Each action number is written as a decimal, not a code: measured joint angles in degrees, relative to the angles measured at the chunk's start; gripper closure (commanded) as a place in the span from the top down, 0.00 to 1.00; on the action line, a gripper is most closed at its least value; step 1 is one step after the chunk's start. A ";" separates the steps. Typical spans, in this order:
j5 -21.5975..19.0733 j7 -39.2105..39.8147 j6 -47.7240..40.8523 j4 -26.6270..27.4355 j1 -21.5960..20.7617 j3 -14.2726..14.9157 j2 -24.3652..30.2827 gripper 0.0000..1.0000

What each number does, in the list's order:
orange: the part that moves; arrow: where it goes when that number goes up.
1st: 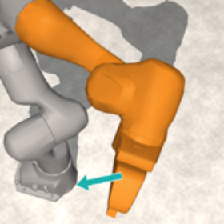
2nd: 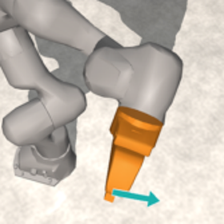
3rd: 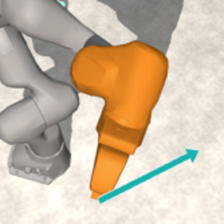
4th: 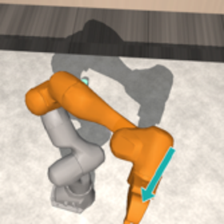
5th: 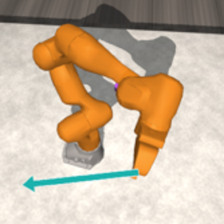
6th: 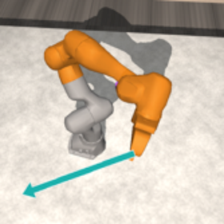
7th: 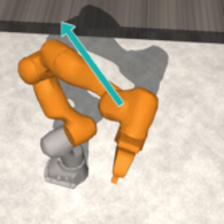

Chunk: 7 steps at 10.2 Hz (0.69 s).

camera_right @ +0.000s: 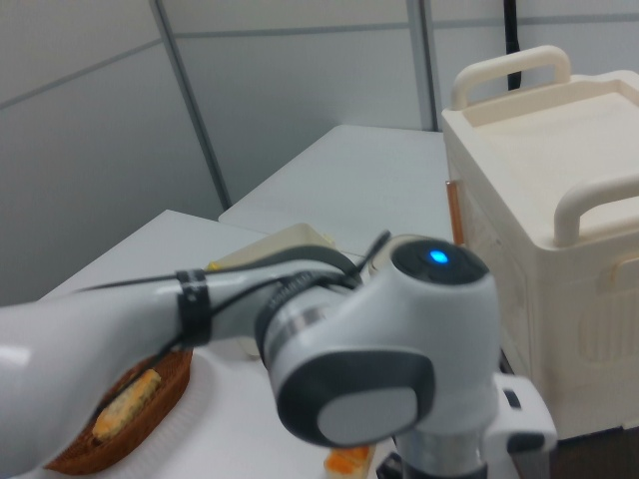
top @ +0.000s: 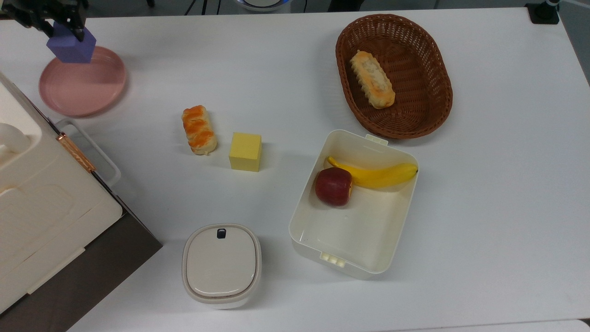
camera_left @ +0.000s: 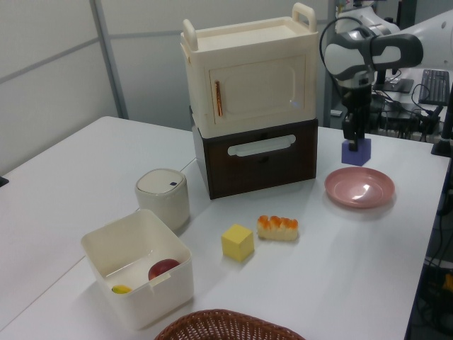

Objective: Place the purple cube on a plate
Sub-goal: 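Lift the purple cube and carry it over the pink plate, then lower the cube onto the pink plate and open the gripper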

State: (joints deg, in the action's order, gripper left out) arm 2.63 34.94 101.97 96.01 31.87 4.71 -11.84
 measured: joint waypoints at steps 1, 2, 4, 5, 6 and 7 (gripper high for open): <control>0.00 0.51 0.19 0.22 0.95 0.00 -1.97 0.02; 0.02 0.58 1.95 0.27 1.53 -0.02 -4.34 0.03; 0.04 0.58 5.81 0.28 2.29 -0.02 -8.20 0.39; 0.04 0.58 6.93 0.27 2.37 -0.02 -9.33 0.82; 0.07 0.58 7.28 0.24 2.37 -0.05 -9.82 1.00; 0.47 0.59 7.30 0.15 2.37 -0.05 -9.85 1.00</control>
State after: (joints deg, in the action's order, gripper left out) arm 3.11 35.52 109.27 96.16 34.24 4.66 -21.69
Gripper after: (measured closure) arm 0.366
